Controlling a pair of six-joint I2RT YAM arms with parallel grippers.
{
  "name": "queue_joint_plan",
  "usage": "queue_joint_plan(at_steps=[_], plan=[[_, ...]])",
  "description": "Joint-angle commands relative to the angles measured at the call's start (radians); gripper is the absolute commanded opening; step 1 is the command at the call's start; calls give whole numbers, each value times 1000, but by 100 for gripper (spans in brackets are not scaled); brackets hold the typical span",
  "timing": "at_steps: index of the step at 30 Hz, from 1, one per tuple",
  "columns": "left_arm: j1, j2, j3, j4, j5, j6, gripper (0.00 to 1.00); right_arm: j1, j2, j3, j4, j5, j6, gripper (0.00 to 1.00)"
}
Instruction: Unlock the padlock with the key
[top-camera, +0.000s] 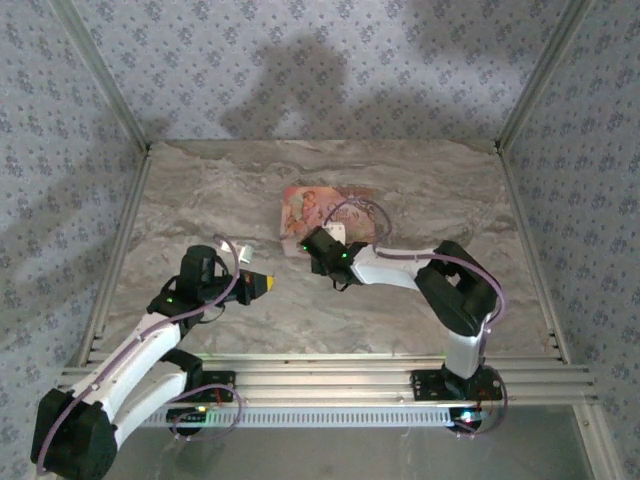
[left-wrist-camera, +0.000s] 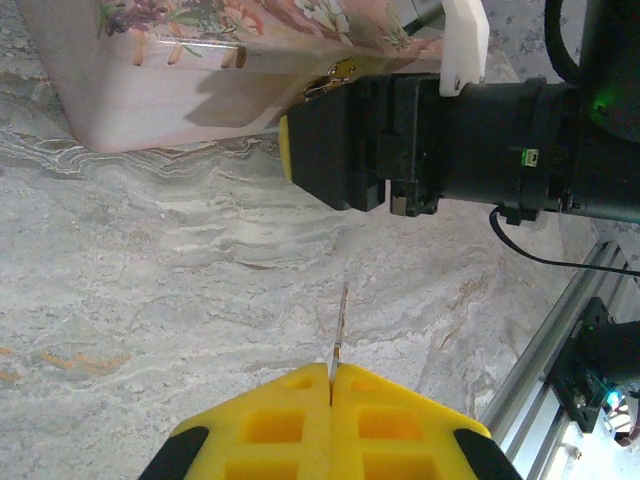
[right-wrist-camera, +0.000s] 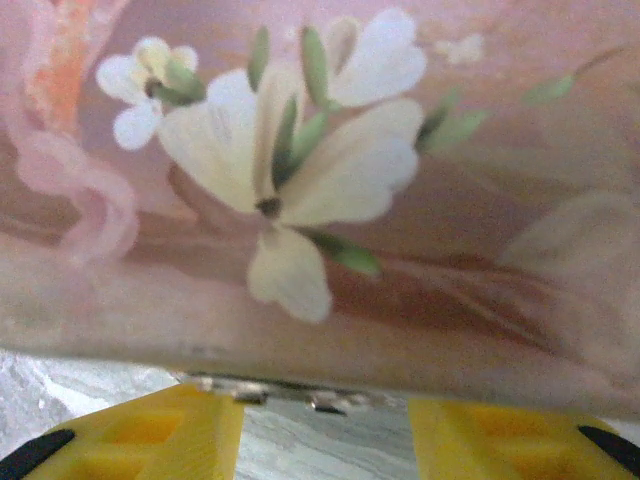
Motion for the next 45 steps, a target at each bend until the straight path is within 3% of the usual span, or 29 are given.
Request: queue_joint_plan(at_steps=[1, 15, 24, 31, 38, 45], plan=[[3, -14, -13, 0, 16, 27, 0, -1, 26, 29, -18, 64, 47, 46], [2, -59, -21, -30, 22, 46, 0, -8, 66, 77, -26, 106, 40, 42], [-6, -65, -18, -39, 19, 55, 0, -27, 62, 84, -54, 94, 8, 14], [-30, -59, -19, -9, -21, 75, 0, -62, 6, 181, -192, -106, -33, 6], [-96, 100, 11, 181, -13, 78, 0, -126, -25, 271, -350, -426, -53, 1], [-121, 284, 38, 389, 7, 68, 0, -187, -77, 304, -383, -692, -17, 0]])
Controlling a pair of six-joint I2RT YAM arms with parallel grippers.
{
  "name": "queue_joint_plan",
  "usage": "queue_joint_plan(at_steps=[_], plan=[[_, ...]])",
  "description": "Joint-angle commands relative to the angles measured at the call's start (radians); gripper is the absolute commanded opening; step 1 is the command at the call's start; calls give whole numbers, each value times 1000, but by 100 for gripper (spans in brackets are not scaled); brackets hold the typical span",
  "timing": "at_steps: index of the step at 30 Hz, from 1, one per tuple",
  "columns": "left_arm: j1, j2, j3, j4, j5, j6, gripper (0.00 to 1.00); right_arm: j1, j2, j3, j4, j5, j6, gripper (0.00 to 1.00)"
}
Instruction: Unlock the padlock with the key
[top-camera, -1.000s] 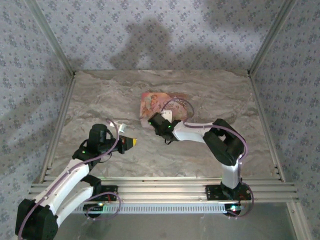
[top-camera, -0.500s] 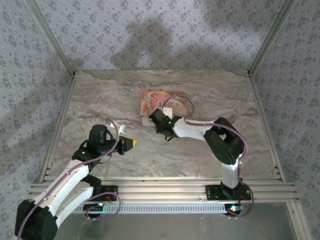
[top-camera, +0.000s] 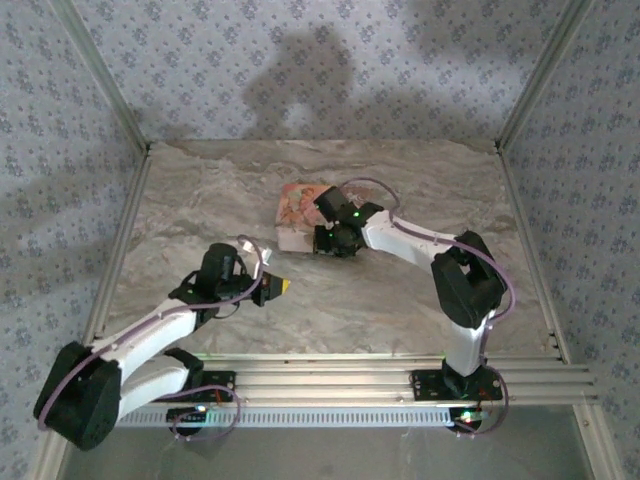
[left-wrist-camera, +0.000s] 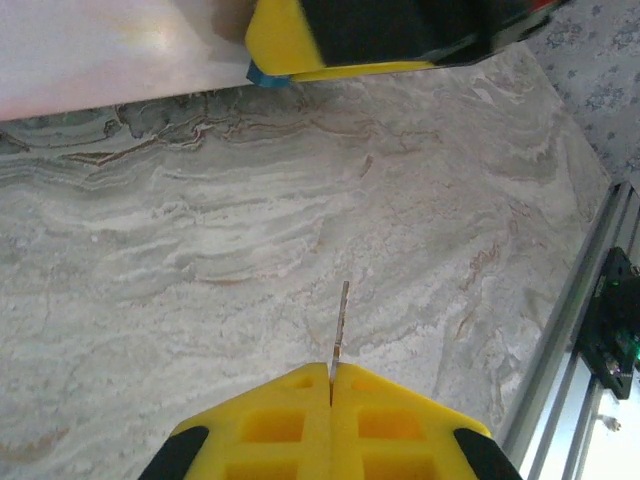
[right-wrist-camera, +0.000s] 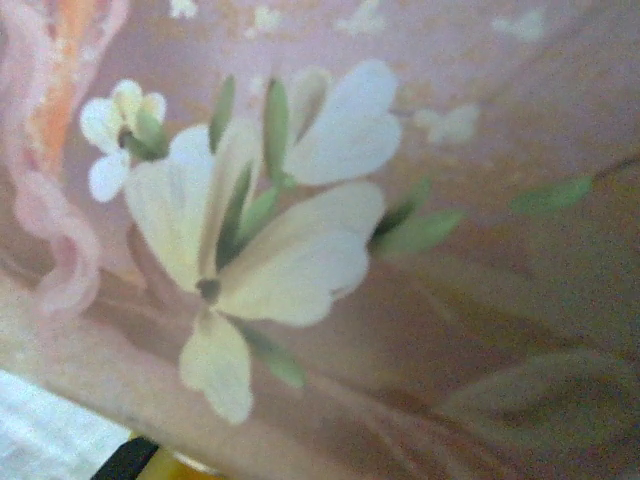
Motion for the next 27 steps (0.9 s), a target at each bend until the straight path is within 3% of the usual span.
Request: queue_joint_plan(at_steps=[1, 11, 27], plan=[[-10, 67, 51, 169, 17, 9, 0, -23, -74, 47, -45, -193, 22, 0], [-27, 232, 103, 345, 30, 20, 0, -98, -118, 31, 14, -434, 94, 0], [-25, 395, 135, 532, 83, -28, 0, -133, -119, -30, 106, -544, 149, 0]])
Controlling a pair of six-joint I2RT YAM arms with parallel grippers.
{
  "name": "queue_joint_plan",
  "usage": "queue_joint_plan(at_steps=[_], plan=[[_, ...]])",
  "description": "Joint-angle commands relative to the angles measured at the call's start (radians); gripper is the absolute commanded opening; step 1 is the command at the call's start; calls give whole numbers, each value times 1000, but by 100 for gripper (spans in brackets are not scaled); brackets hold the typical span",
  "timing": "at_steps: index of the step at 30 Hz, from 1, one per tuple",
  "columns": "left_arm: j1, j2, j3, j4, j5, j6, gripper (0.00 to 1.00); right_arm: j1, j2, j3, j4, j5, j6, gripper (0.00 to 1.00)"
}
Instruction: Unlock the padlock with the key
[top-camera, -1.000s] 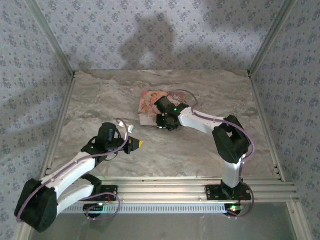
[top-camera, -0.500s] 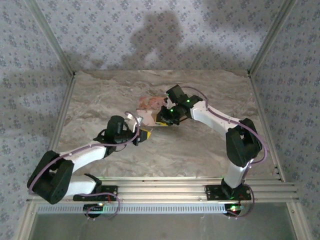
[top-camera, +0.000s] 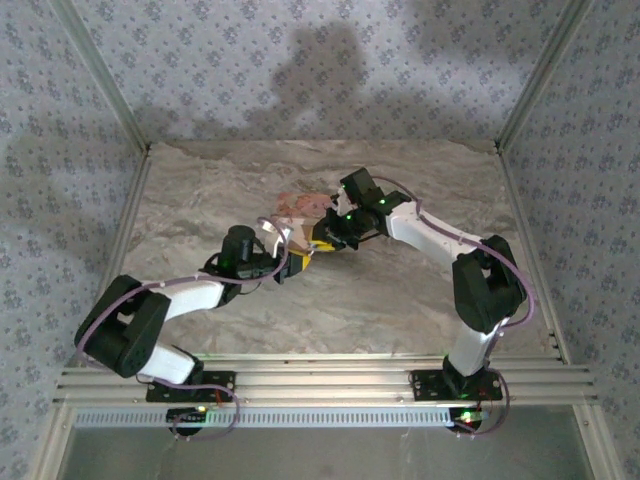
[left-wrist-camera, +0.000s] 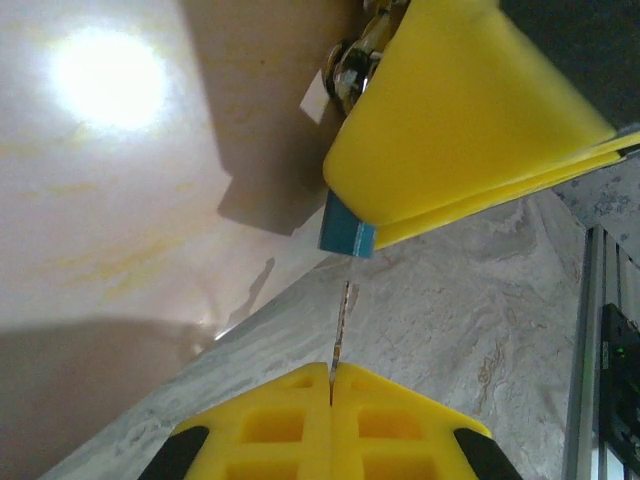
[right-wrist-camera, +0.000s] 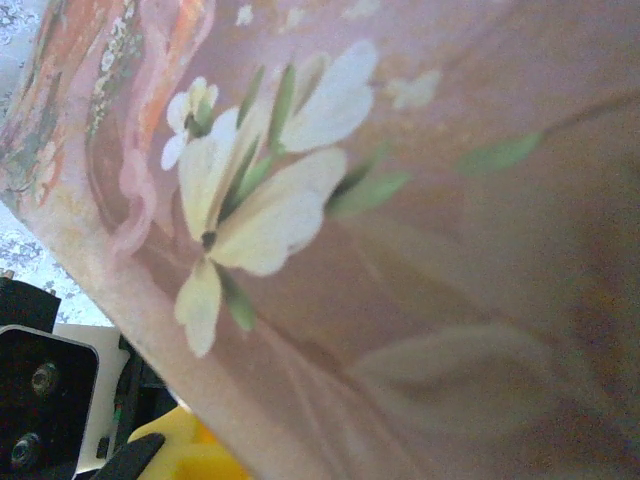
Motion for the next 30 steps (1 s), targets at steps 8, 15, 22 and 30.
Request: queue_joint_plan(at_steps=[8, 15, 22, 30], plan=[[7, -5, 3, 103, 9, -19, 0, -11, -40, -11, 38, -77, 16, 0], [6, -14, -3, 95, -12, -12, 0, -11, -37, -12, 44, -81, 22, 0], [7, -35, -21, 87, -30, -11, 0, -13, -37, -13, 48, -74, 25, 0], [7, -61, -26, 78, -39, -17, 0, -12, -36, -15, 49, -65, 26, 0]])
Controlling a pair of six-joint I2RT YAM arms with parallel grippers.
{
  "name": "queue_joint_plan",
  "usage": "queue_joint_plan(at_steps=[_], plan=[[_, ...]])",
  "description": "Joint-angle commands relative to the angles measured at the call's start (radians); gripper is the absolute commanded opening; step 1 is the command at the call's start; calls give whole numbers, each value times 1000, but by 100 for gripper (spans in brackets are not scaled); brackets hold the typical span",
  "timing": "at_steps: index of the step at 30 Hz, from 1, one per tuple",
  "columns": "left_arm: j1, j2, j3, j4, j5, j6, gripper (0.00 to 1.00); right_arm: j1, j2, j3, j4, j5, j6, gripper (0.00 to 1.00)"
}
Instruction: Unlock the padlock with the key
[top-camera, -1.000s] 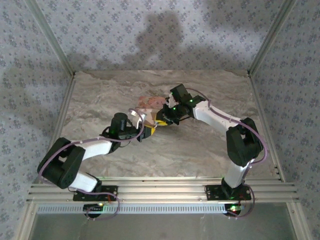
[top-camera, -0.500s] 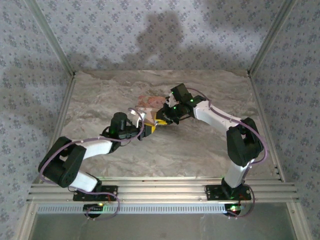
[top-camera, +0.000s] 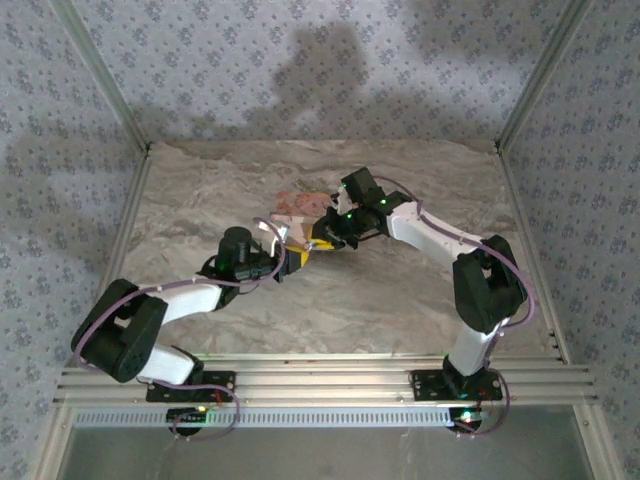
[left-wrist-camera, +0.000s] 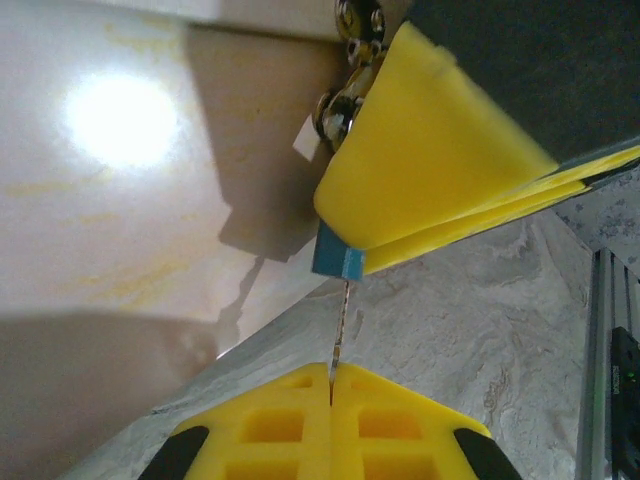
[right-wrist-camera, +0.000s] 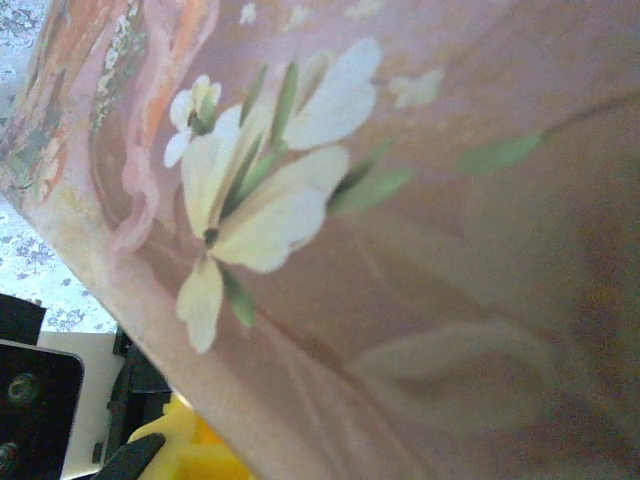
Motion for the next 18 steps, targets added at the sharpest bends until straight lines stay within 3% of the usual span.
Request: queue_joint_plan(at_steps=[1, 18], plan=[[4, -28, 4, 17, -4, -2, 0, -3, -35, -8, 25, -48, 14, 0], [4, -15, 24, 16, -10, -23, 0, 11, -23, -3, 38, -50, 27, 0]])
